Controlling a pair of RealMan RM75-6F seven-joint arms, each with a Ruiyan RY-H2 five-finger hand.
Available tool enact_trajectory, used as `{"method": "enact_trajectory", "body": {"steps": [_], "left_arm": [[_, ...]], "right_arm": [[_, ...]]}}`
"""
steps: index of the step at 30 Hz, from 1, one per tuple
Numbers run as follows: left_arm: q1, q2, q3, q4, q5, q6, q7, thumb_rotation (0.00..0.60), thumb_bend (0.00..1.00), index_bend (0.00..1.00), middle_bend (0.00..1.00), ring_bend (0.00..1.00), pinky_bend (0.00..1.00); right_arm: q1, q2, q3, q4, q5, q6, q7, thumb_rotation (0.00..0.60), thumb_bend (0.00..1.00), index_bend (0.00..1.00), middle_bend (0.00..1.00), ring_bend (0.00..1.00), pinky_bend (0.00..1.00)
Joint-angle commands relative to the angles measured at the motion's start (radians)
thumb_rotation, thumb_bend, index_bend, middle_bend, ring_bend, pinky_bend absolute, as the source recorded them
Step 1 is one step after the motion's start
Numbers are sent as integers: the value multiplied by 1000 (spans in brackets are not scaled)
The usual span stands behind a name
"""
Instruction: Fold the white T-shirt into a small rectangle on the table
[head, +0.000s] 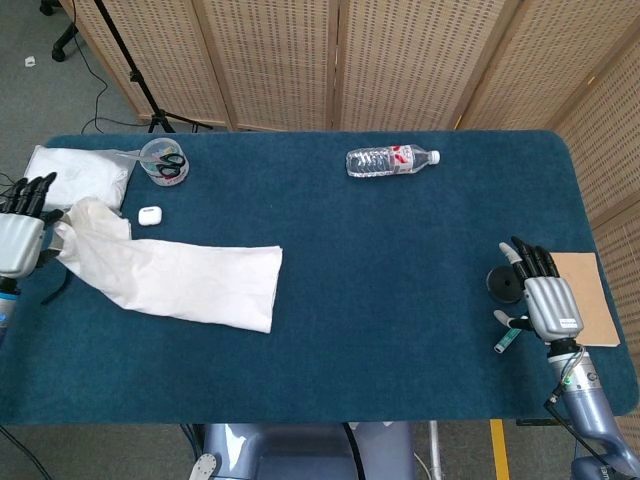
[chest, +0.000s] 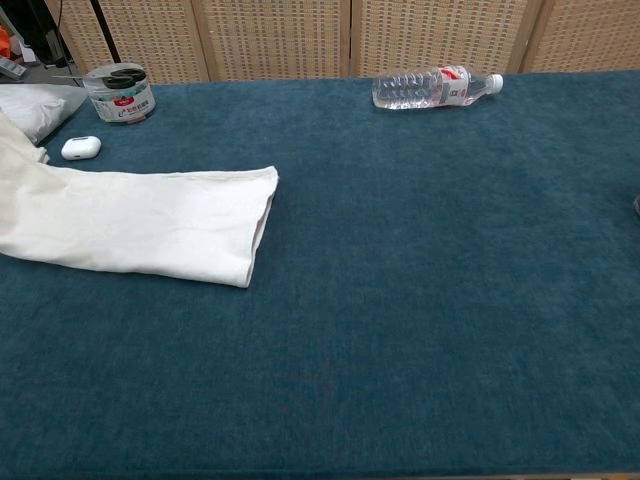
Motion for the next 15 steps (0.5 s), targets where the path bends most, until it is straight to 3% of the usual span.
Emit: {"method": "enact_trajectory", "body": {"steps": [1, 15], "left_arm": [[-63, -38, 48, -63, 102, 179, 134, 600, 611, 764, 0, 0, 0], [-196, -141, 109, -217, 206, 82, 382, 600, 610, 767, 0, 0, 0]], "right_arm": [[-2, 4, 0, -6, -4, 6, 1, 600, 0, 0, 0, 0, 0], [-8, 26, 6, -20, -11, 20, 37, 600, 0, 0, 0, 0, 0]]}}
